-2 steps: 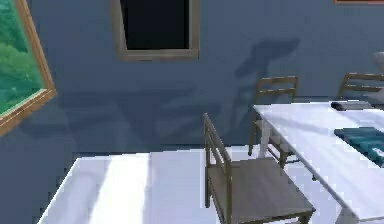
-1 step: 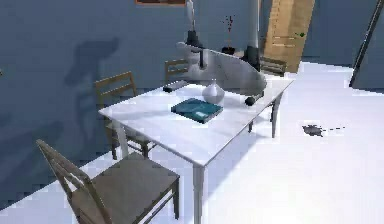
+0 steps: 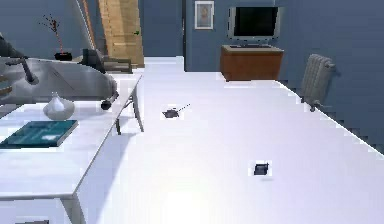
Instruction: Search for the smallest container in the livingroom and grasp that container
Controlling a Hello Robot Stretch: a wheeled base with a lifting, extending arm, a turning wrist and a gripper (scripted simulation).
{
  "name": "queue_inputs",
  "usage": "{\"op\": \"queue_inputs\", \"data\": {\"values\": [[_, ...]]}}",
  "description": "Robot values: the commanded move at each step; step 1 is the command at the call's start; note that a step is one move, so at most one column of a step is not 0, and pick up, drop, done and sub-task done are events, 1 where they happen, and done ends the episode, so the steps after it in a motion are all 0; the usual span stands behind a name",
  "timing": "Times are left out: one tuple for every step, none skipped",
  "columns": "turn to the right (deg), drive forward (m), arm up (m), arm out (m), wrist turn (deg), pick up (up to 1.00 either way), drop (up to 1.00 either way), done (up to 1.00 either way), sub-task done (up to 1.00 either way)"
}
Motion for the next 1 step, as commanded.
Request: {"op": "queue_inputs", "data": {"values": [[0.0, 0.85, 0.0, 0.0, 0.0, 0.0, 0.0, 0.0, 0.0]]}}
